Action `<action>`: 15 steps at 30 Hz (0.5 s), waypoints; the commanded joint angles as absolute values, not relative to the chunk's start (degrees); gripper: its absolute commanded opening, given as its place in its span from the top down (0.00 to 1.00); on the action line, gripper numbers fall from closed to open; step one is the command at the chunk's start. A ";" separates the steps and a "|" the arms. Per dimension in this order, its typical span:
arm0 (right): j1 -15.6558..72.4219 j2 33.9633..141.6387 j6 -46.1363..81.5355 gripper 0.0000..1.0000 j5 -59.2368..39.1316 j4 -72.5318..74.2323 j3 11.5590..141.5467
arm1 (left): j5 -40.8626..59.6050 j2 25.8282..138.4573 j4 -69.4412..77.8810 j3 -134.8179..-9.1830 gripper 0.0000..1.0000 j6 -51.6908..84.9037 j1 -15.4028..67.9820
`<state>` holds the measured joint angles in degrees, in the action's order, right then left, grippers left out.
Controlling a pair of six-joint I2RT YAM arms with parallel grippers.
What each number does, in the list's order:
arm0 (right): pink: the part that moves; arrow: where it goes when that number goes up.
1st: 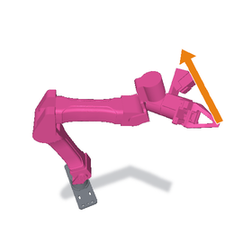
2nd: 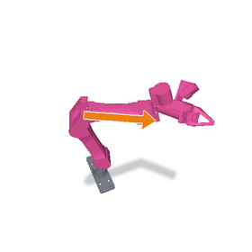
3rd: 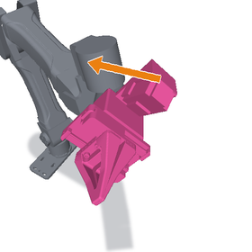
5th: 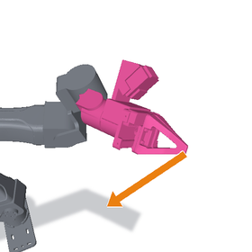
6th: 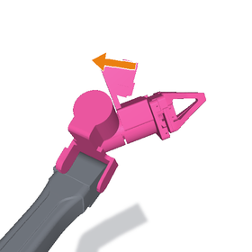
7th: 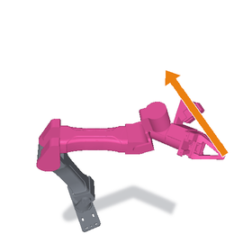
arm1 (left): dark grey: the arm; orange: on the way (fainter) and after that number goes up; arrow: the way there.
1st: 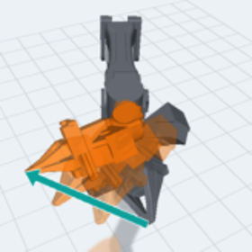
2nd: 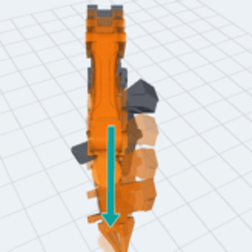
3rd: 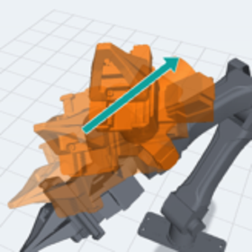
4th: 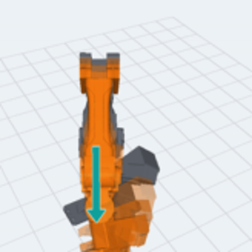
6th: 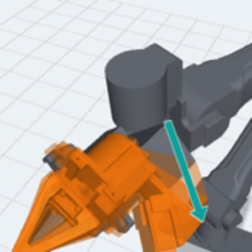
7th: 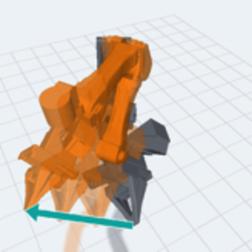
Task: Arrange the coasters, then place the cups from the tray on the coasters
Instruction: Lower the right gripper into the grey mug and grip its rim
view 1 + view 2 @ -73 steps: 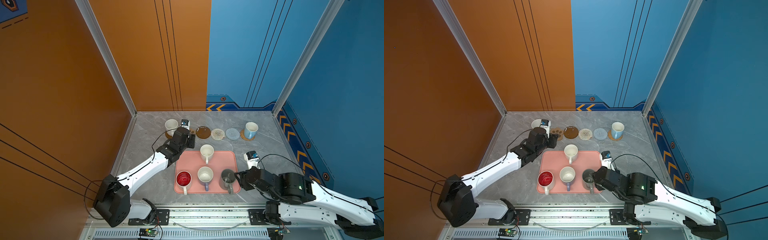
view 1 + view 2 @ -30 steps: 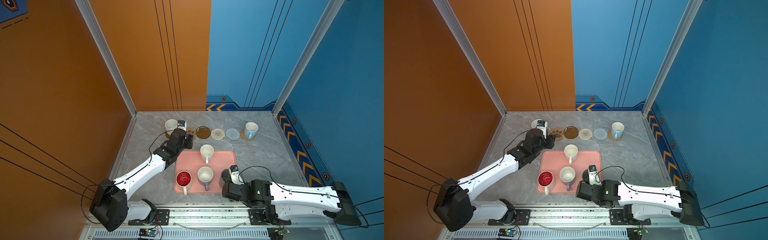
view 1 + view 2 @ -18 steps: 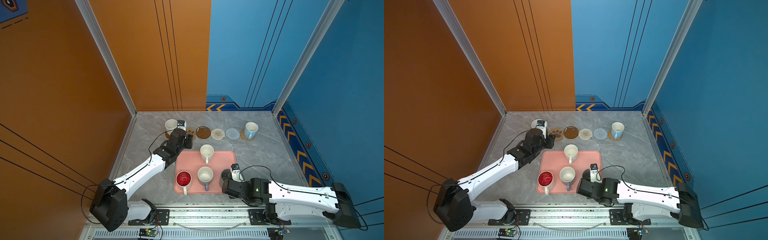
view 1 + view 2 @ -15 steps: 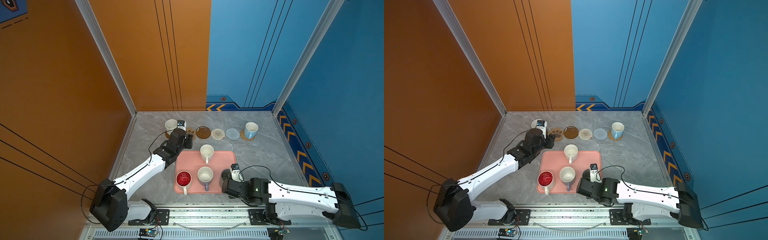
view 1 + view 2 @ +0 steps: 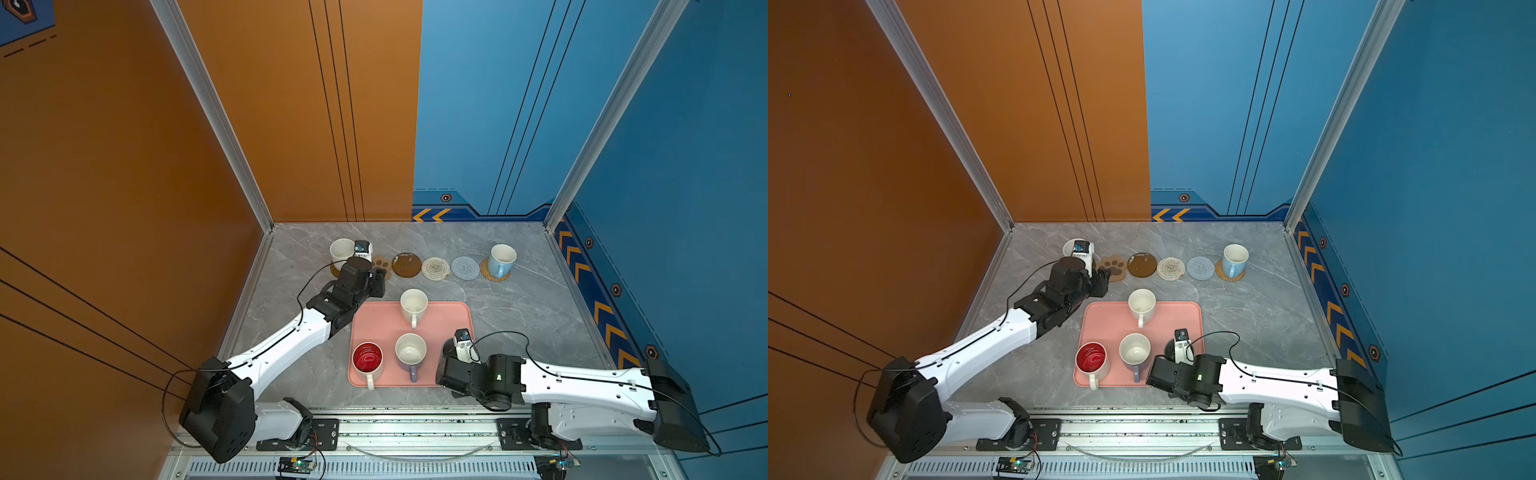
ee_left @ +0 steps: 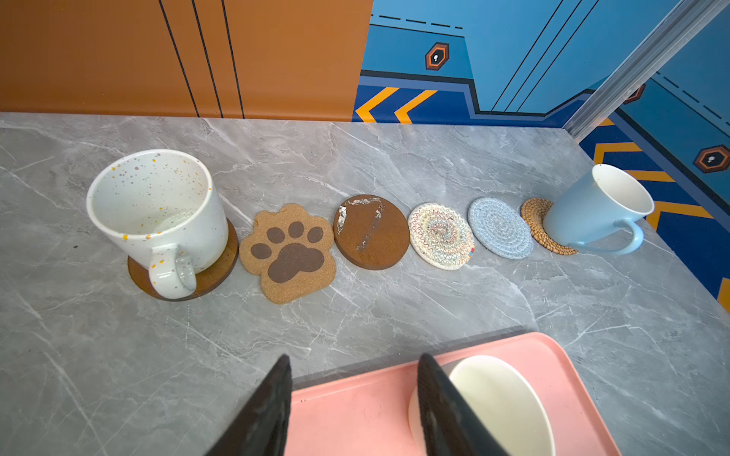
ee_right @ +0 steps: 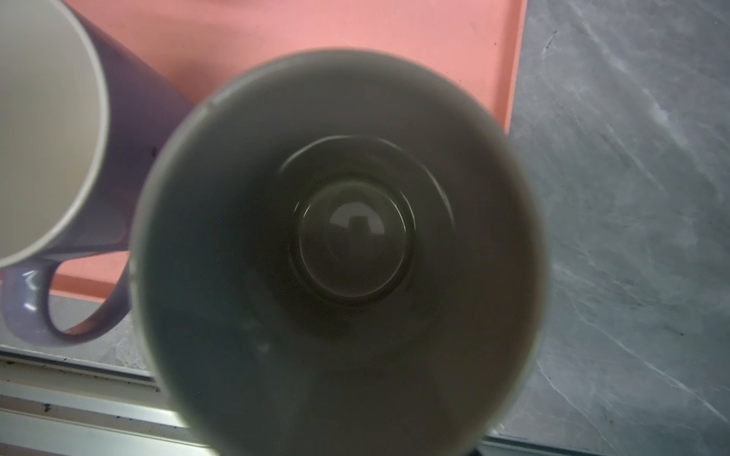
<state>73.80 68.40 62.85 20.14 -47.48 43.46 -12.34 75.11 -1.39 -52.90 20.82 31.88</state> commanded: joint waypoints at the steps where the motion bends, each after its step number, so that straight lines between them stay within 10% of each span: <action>1: 73.34 69.55 62.01 0.61 20.52 -47.64 43.82 | -11.32 75.10 -0.66 -52.36 0.48 21.27 31.20; 15: 72.95 72.06 61.35 0.79 19.95 -47.59 44.74 | -11.07 75.32 -0.55 -52.35 0.48 21.31 30.87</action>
